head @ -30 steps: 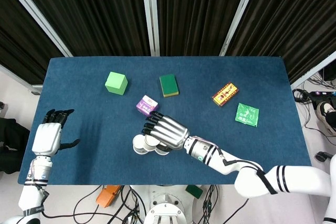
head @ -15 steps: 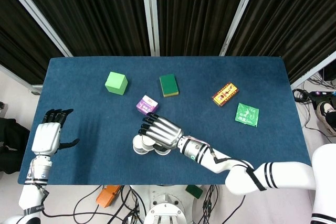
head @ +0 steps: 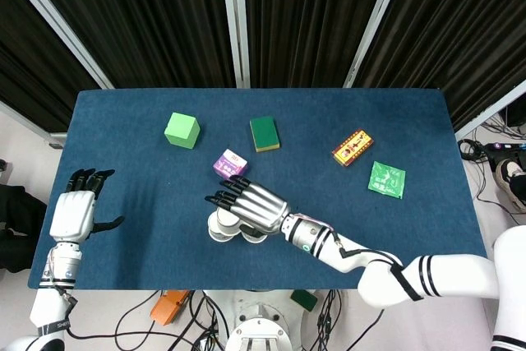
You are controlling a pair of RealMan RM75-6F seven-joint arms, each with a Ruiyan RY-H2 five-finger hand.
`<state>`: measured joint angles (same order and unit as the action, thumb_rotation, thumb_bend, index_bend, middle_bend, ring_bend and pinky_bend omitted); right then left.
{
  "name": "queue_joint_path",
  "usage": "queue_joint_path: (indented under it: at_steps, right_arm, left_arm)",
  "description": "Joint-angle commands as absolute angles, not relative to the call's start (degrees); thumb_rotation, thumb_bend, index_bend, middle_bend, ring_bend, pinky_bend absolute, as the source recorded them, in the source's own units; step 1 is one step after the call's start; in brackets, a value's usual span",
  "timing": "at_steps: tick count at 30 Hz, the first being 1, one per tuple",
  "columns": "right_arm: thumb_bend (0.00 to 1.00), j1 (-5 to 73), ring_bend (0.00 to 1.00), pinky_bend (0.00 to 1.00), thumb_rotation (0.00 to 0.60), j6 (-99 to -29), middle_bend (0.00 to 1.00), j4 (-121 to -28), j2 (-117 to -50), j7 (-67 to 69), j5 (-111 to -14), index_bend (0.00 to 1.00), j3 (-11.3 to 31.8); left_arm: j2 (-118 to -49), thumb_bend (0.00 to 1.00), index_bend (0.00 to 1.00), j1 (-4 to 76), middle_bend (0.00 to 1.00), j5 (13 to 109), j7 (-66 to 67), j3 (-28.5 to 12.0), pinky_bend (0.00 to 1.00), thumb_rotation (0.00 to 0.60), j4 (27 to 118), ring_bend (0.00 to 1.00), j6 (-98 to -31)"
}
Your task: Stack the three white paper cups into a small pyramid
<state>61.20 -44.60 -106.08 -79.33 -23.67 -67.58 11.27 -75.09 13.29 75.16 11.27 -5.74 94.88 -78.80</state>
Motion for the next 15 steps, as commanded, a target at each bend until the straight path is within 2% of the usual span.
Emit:
queue_joint_path:
  at_steps: [1, 8, 15]
  right_arm:
    - [0.52, 56.6, 0.08, 0.12, 0.600, -51.5, 0.18, -109.1, -74.4, -24.5, -70.4, 0.07, 10.1]
    - [0.39, 39.9, 0.07, 0.12, 0.600, -71.7, 0.16, -113.8, -61.7, -21.4, -78.5, 0.03, 3.7]
    - [0.36, 23.8, 0.04, 0.10, 0.600, -86.9, 0.11, -108.1, -55.9, -10.4, -85.0, 0.00, -3.6]
  left_arm:
    - [-74.6, 0.06, 0.17, 13.2, 0.19, 75.2, 10.8, -5.8, 0.09, 0.600, 94.7, 0.11, -78.7]
    - [-71.9, 0.06, 0.17, 11.7, 0.19, 75.0, 8.3, -5.5, 0.09, 0.600, 92.2, 0.11, -79.4]
    - [-68.6, 0.06, 0.17, 8.4, 0.19, 75.0, 3.5, -4.2, 0.06, 0.600, 90.2, 0.10, -81.2]
